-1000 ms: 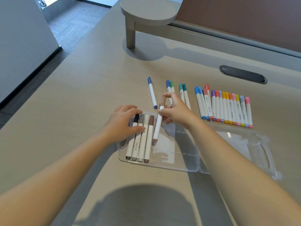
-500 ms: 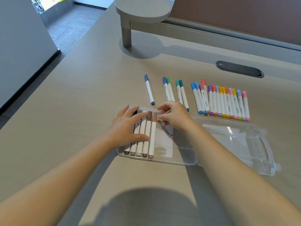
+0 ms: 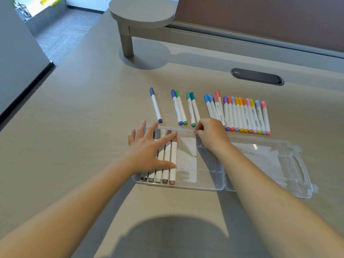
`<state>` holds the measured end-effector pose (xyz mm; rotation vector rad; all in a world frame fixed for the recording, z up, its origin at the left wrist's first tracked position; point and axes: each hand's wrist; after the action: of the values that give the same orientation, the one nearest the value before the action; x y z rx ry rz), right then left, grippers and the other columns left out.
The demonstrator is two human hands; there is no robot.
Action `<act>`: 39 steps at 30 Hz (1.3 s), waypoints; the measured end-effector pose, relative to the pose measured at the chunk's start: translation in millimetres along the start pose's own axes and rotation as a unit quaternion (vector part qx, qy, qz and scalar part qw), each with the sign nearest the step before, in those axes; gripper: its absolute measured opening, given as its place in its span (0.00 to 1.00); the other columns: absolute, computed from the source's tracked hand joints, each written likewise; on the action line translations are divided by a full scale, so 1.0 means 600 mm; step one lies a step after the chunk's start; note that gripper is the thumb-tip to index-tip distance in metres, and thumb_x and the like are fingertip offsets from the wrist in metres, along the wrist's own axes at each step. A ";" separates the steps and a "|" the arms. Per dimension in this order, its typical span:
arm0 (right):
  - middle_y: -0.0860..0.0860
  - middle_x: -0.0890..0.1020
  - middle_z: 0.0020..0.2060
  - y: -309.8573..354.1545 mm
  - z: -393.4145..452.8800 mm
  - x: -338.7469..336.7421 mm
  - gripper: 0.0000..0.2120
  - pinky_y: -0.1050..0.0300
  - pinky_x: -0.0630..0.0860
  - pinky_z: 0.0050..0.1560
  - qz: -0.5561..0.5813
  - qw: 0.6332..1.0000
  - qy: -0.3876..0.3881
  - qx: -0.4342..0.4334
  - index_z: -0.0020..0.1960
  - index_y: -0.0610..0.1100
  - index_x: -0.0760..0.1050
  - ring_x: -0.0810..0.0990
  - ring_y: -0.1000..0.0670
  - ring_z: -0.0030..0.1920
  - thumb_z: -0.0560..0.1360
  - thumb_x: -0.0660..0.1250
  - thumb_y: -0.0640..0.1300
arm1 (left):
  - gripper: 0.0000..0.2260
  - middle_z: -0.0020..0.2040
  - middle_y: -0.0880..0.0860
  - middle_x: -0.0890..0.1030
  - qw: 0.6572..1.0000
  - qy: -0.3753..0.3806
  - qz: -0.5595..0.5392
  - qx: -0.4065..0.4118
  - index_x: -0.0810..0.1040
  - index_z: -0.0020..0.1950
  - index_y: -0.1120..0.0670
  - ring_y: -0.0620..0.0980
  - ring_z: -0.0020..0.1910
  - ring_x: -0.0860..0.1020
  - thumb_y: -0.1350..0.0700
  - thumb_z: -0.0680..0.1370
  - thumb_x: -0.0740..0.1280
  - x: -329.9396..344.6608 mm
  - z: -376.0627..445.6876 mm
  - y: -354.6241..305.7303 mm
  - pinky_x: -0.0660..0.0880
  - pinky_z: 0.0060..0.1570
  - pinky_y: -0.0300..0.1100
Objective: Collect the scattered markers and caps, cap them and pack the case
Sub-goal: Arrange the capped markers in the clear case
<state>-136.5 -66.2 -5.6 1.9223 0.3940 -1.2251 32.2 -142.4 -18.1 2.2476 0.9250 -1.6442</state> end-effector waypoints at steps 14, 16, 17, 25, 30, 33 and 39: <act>0.42 0.79 0.51 0.005 0.047 -0.014 0.10 0.60 0.70 0.47 0.041 0.997 -0.062 -0.003 0.55 0.37 0.75 0.73 0.50 0.47 0.78 0.59 0.38 | 0.28 0.72 0.48 0.60 0.996 -0.061 -0.066 0.003 0.60 0.71 0.41 0.51 0.72 0.55 0.39 0.73 0.62 -0.024 0.024 0.006 0.50 0.71 0.49; 0.42 0.78 0.53 0.008 0.060 -0.013 0.10 0.60 0.70 0.47 0.036 0.997 -0.069 0.005 0.56 0.37 0.74 0.74 0.48 0.49 0.78 0.59 0.38 | 0.24 0.69 0.47 0.67 0.987 -0.094 -0.128 -0.007 0.63 0.70 0.45 0.49 0.69 0.61 0.44 0.75 0.63 -0.028 0.031 0.012 0.56 0.69 0.46; 0.42 0.77 0.54 0.010 0.065 -0.013 0.10 0.59 0.70 0.47 0.032 0.997 -0.073 0.009 0.57 0.38 0.74 0.75 0.47 0.51 0.78 0.59 0.38 | 0.22 0.68 0.47 0.69 0.983 -0.102 -0.152 -0.009 0.65 0.69 0.48 0.49 0.68 0.64 0.46 0.76 0.63 -0.031 0.034 0.014 0.58 0.67 0.45; 0.42 0.78 0.54 0.064 0.103 -0.003 0.10 0.56 0.72 0.49 0.044 0.998 -0.043 -0.025 0.57 0.38 0.73 0.76 0.44 0.54 0.78 0.59 0.37 | 0.14 0.61 0.50 0.74 0.957 -0.124 -0.257 -0.041 0.72 0.63 0.53 0.48 0.60 0.71 0.55 0.78 0.62 -0.049 0.060 0.043 0.67 0.56 0.39; 0.42 0.78 0.54 0.117 0.114 0.020 0.11 0.55 0.72 0.50 0.041 0.998 0.002 -0.053 0.59 0.38 0.72 0.76 0.44 0.54 0.77 0.60 0.38 | 0.12 0.59 0.52 0.75 0.945 -0.137 -0.287 -0.070 0.73 0.61 0.55 0.46 0.53 0.71 0.56 0.78 0.61 -0.054 0.068 0.073 0.68 0.53 0.37; 0.43 0.79 0.52 0.145 0.118 0.036 0.12 0.53 0.73 0.49 0.037 0.997 0.040 -0.054 0.58 0.39 0.70 0.77 0.44 0.52 0.76 0.64 0.42 | 0.12 0.59 0.53 0.75 0.946 -0.136 -0.283 -0.081 0.73 0.61 0.56 0.47 0.52 0.72 0.57 0.78 0.61 -0.056 0.069 0.088 0.69 0.52 0.38; 0.42 0.77 0.52 0.164 0.120 0.046 0.14 0.55 0.65 0.40 -0.060 0.995 0.047 -0.061 0.59 0.39 0.66 0.71 0.45 0.43 0.74 0.62 0.34 | 0.11 0.57 0.54 0.76 0.945 -0.137 -0.281 -0.093 0.74 0.60 0.56 0.49 0.52 0.73 0.56 0.78 0.62 -0.052 0.060 0.112 0.70 0.52 0.40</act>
<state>-105.3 -187.1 1.1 1.8774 0.6272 -1.1622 38.1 -224.7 -15.1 1.6582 1.6643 -1.9160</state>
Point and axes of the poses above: each hand's wrist, its own z-axis towards the middle knuckle, its own x-axis out of the palm, y = z × x
